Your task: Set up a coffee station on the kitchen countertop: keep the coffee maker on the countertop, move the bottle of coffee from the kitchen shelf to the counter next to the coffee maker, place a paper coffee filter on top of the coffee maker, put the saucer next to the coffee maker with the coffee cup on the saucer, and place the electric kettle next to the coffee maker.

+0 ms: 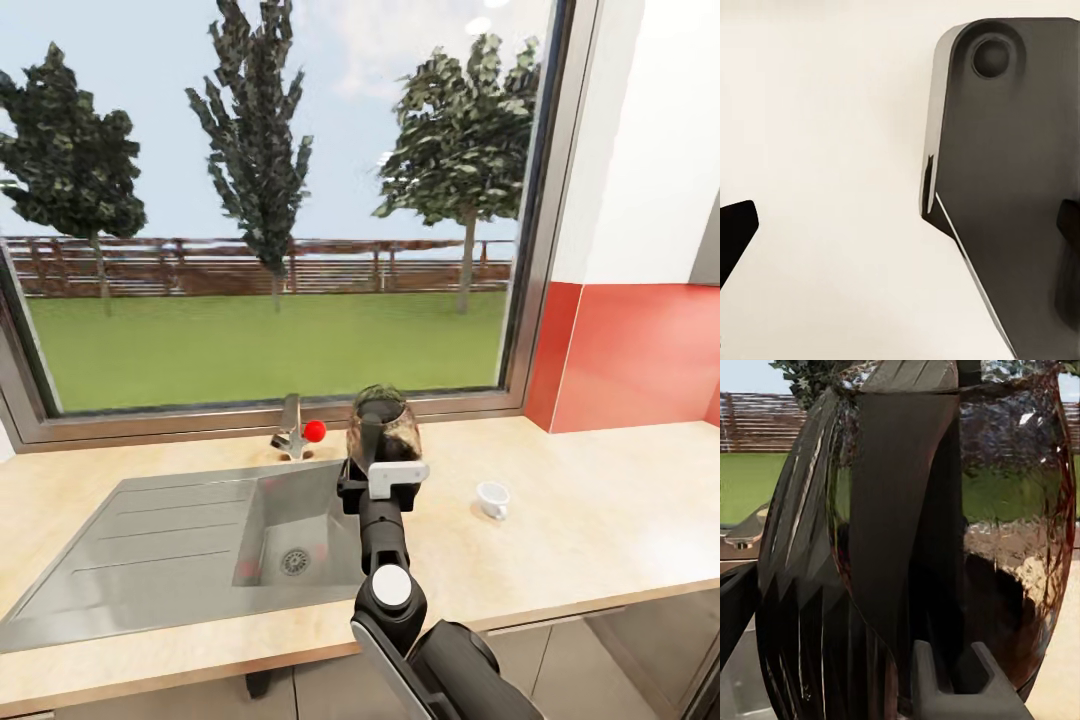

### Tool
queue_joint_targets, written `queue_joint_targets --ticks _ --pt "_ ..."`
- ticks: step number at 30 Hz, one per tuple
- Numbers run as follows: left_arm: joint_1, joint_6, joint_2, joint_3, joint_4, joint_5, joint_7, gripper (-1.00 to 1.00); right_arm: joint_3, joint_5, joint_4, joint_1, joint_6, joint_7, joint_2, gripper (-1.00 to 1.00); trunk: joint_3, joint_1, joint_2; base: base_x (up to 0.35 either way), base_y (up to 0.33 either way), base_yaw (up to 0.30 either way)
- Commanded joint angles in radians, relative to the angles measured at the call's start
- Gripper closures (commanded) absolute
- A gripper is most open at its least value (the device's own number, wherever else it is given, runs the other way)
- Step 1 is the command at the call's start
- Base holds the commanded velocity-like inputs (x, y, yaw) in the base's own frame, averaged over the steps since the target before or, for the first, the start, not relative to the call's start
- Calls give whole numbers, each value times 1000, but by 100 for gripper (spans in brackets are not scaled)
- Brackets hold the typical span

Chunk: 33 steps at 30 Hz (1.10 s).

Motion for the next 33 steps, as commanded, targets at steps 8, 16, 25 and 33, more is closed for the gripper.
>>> queue_joint_targets --ticks 8,16,25,33 --pt "0 -3 0 8 -1 -10 0 -100 2 1 -1 -1 6 -7 0 100 -4 0 -1 0 0 176" --pt "1 -3 -1 9 -1 -12 1 -100 2 1 0 -1 6 -7 0 100 -9 0 -1 0 0 243" --pt "1 -3 -1 10 -1 -12 1 -100 2 1 -1 -1 6 -7 0 100 -16 0 -1 -76 0 245" --pt "1 -3 -1 10 -1 -11 1 -100 2 1 0 -1 6 -7 0 100 -21 0 -1 -318 0 245"
